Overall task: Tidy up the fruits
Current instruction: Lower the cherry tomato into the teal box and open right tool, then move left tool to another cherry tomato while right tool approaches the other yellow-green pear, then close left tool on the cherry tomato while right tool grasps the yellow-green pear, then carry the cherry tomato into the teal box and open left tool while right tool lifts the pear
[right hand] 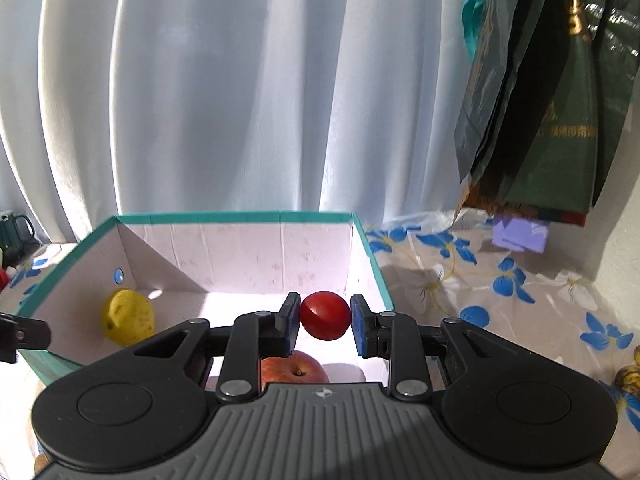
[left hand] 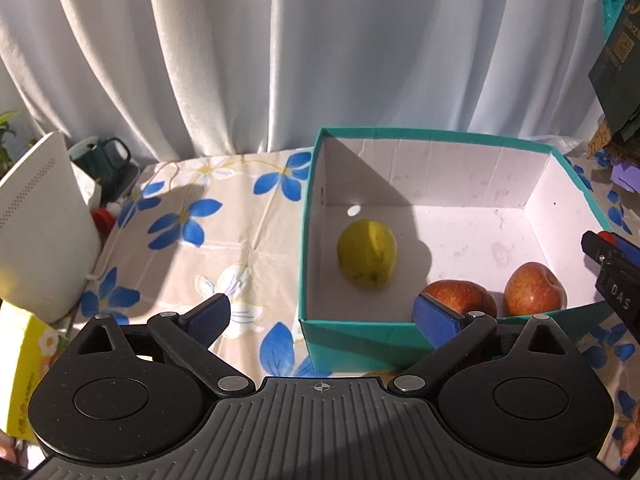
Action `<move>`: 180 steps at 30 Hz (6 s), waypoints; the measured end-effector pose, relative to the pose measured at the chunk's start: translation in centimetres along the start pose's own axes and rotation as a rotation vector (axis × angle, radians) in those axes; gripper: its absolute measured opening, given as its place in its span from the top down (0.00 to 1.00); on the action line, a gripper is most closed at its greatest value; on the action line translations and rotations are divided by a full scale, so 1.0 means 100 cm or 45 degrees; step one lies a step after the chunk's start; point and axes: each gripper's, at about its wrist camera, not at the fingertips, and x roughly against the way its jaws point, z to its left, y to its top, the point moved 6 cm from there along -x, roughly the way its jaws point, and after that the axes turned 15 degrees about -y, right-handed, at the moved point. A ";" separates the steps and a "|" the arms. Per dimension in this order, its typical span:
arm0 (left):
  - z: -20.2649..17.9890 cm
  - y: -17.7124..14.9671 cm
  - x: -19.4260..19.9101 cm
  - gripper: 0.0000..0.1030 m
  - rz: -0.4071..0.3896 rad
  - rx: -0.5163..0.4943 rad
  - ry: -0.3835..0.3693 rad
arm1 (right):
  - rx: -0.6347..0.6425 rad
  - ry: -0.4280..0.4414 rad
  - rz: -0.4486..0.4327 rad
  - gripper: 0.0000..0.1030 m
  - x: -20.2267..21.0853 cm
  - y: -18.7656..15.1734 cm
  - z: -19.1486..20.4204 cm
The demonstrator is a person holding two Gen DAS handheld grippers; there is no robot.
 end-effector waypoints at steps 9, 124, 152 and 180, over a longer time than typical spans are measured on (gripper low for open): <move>0.002 0.001 -0.004 0.02 0.013 0.009 0.012 | 0.024 -0.005 0.123 0.75 -0.023 -0.014 0.006; 0.024 -0.117 0.041 0.74 0.173 -0.122 -0.262 | 0.062 0.214 0.362 0.15 0.073 -0.111 0.082; 0.003 -0.051 0.037 0.74 0.091 -0.188 -0.251 | -0.101 0.144 0.228 0.37 0.087 -0.054 0.029; -0.032 0.036 -0.105 0.73 0.199 -0.198 -0.158 | -0.274 -0.079 0.096 0.37 0.073 -0.022 -0.048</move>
